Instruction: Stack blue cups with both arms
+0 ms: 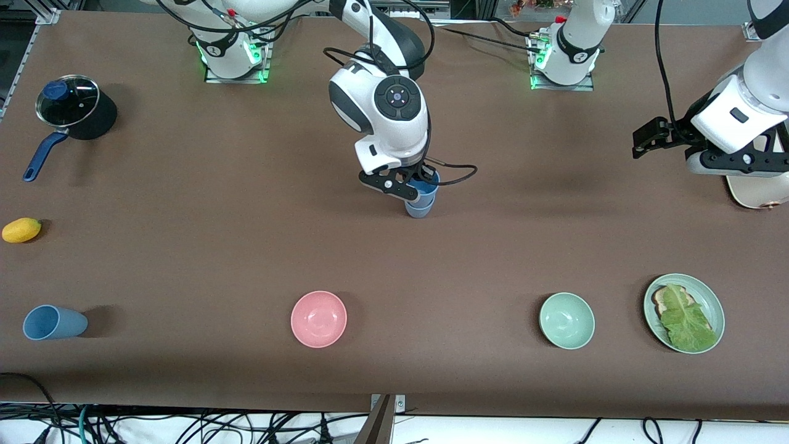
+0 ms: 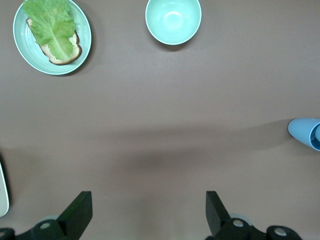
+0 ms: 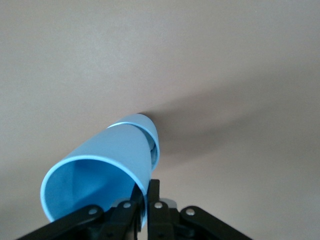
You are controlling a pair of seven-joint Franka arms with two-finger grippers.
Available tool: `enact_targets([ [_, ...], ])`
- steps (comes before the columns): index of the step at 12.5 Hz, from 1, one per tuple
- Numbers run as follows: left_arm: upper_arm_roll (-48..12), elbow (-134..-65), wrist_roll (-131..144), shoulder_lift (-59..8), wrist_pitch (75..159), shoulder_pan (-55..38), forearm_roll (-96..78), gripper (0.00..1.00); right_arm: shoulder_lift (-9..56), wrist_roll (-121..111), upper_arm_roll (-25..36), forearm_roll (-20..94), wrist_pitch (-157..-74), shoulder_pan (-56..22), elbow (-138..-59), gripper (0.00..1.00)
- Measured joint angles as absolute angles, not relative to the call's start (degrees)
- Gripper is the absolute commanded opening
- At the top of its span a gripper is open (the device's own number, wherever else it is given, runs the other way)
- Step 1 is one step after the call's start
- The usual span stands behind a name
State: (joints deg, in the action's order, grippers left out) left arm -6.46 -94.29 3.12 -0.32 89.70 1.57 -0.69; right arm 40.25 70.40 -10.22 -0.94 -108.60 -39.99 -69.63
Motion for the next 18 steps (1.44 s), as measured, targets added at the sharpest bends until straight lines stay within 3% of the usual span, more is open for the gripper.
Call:
enact_targets([
  [5,-6.5,-94.3,3.1,-0.3,89.7,1.6,-0.7,1.0,40.0,69.5,-9.9,-1.0,-108.3,-38.8,-69.1,0.76],
  [8,-6.5,-94.3,3.1,-0.3,89.7,1.6,-0.7,1.0,38.7,62.3,-9.6,-1.0,-103.4,-36.2,-68.3,0.83],
  [13,-6.4,-94.3,3.1,-0.3,89.7,1.6,-0.7,1.0,31.7,36.1,-9.1,-0.9,-89.9,-22.1,-68.1,0.87],
  [15,-6.4,-94.3,3.1,-0.3,89.7,1.6,-0.7,1.0,28.1,29.9,-8.5,-0.9,-87.6,-17.9,-71.1,0.87],
  [18,-6.4,-94.4,3.1,-0.3,89.7,1.6,-0.7,1.0,18.2,25.7,-5.2,-0.9,-87.3,-17.4,-82.6,0.99],
])
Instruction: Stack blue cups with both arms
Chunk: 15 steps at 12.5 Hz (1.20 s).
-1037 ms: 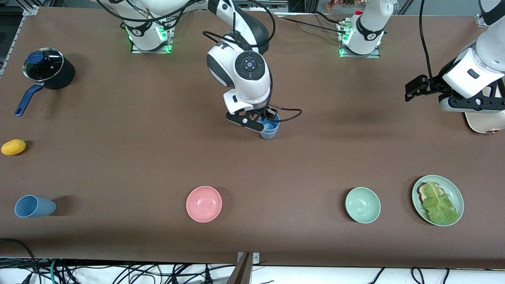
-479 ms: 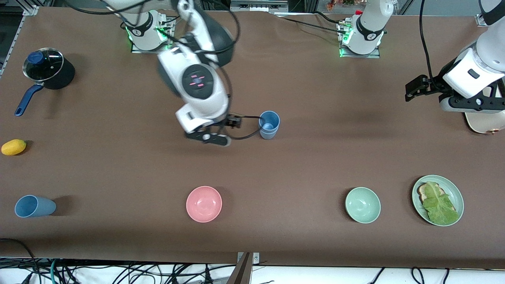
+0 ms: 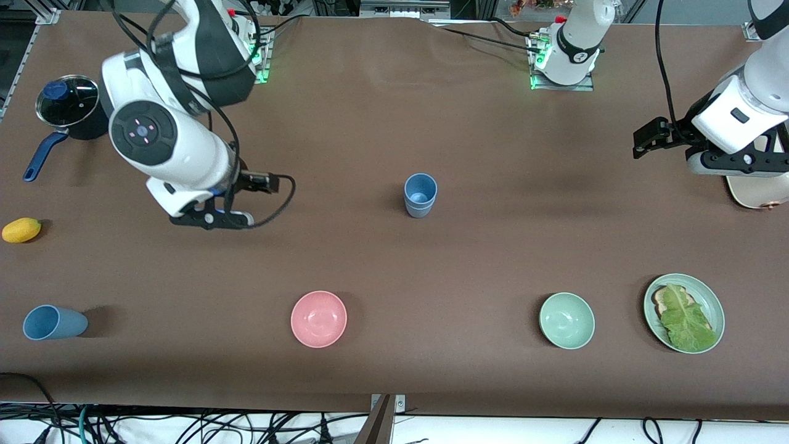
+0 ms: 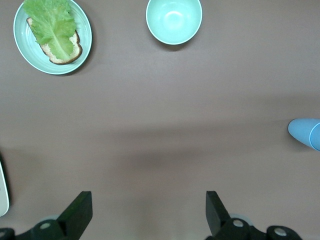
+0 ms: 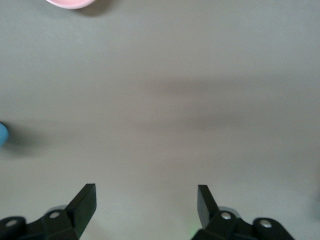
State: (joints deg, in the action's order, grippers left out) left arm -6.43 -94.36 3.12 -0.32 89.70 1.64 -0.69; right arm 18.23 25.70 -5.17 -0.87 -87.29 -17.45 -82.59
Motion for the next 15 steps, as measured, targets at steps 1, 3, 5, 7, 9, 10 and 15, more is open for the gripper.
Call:
enact_targets([
  [1,-6.4,-94.4,3.1,-0.3,89.7,1.6,-0.7,1.0,15.2,23.9,-3.5,-0.9,-86.7,-17.6,-85.4,1.0],
  [3,-6.4,-94.4,3.1,-0.3,89.7,1.6,-0.7,1.0,11.0,17.9,1.6,-0.2,-85.2,-17.6,-87.6,1.0],
  [5,-6.5,-94.4,3.1,-0.3,89.7,1.6,-0.7,1.0,9.1,11.6,7.6,0.5,-85.1,-17.4,-88.0,1.0],
  [7,-6.4,-94.4,3.1,-0.3,89.7,1.6,-0.7,1.0,9.1,6.4,11.9,2.1,-85.1,-17.3,-88.1,1.0],
  [9,-6.5,-94.4,3.1,-0.3,89.7,1.6,-0.7,1.0,9.0,5.0,12.4,2.8,-85.1,-16.3,-87.9,1.0],
  [10,-6.5,-94.4,3.1,-0.3,89.7,1.6,-0.7,1.0,9.0,4.9,11.9,2.9,-84.8,-15.6,-87.6,1.0],
  [15,-6.5,-94.4,3.1,-0.3,89.7,1.6,-0.7,1.0,7.1,4.9,11.0,2.9,-79.7,-14.4,-84.7,1.0],
])
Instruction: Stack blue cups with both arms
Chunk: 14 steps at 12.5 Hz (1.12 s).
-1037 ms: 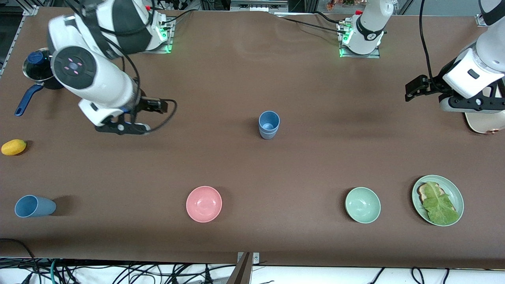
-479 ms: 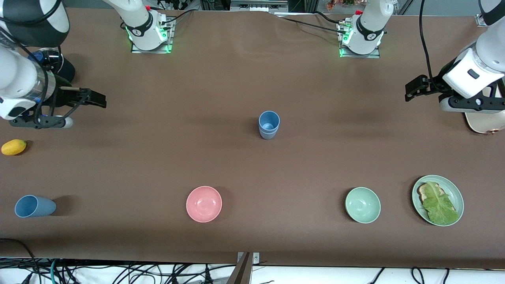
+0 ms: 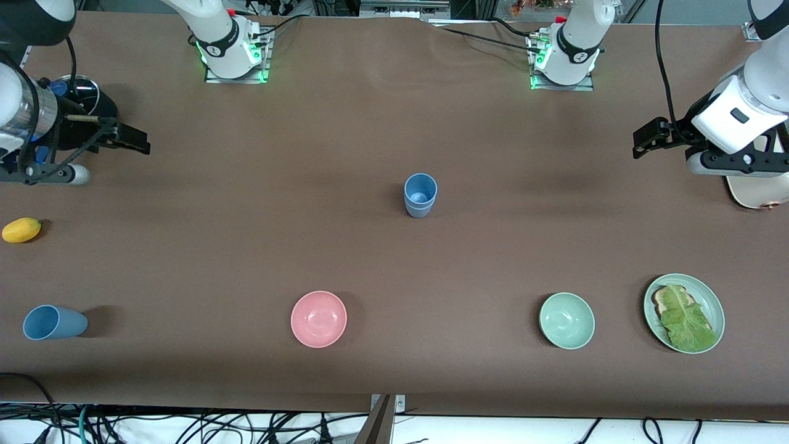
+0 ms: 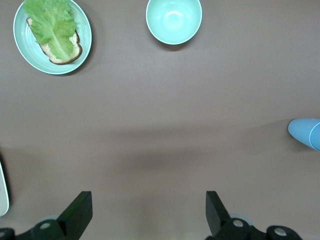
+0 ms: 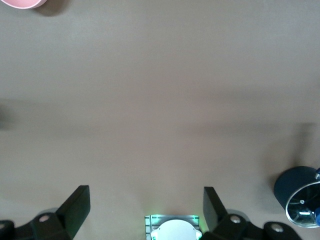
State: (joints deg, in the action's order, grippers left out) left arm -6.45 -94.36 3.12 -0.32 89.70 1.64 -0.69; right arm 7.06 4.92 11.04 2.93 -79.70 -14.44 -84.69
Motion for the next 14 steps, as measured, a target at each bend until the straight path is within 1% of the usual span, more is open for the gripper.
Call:
enact_targets([
  [4,-6.5,-94.4,3.1,-0.3,89.7,1.6,-0.7,1.0,6.5,4.9,11.1,2.5,-78.8,-14.2,-84.6,1.0],
  [8,-6.5,-94.4,3.1,-0.3,89.7,1.6,-0.7,1.0,6.5,4.8,11.1,-0.9,-78.2,-14.1,-83.8,1.0],
  [14,-6.5,-94.4,3.1,-0.3,89.7,1.6,-0.7,1.0,6.5,4.6,10.9,-0.4,-78.2,-13.8,-82.2,1.0],
])
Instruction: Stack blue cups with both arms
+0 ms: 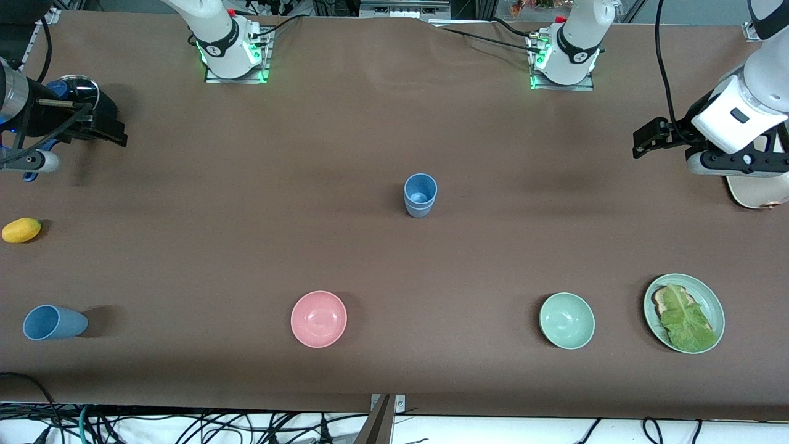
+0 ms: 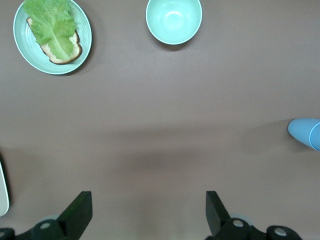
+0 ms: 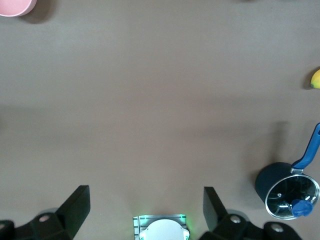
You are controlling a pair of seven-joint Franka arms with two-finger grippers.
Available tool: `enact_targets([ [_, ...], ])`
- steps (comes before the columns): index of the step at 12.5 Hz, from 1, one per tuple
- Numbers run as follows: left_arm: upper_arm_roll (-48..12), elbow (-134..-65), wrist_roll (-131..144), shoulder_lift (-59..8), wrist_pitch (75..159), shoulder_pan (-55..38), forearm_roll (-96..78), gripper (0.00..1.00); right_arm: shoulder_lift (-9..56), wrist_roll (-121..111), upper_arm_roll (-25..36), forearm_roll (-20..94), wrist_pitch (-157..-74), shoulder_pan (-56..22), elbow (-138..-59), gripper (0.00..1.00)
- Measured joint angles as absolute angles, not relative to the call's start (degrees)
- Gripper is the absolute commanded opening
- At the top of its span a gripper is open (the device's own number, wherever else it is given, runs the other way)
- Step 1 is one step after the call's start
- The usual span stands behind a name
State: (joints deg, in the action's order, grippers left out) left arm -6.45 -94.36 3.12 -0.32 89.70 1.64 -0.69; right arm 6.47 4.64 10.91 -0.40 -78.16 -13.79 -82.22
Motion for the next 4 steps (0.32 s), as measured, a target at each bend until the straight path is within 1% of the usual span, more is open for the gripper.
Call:
enact_targets([
  [4,-6.5,-94.4,3.1,-0.3,89.7,1.6,-0.7,1.0,6.5,4.6,10.7,-0.3,-78.2,-13.8,-82.2,1.0],
])
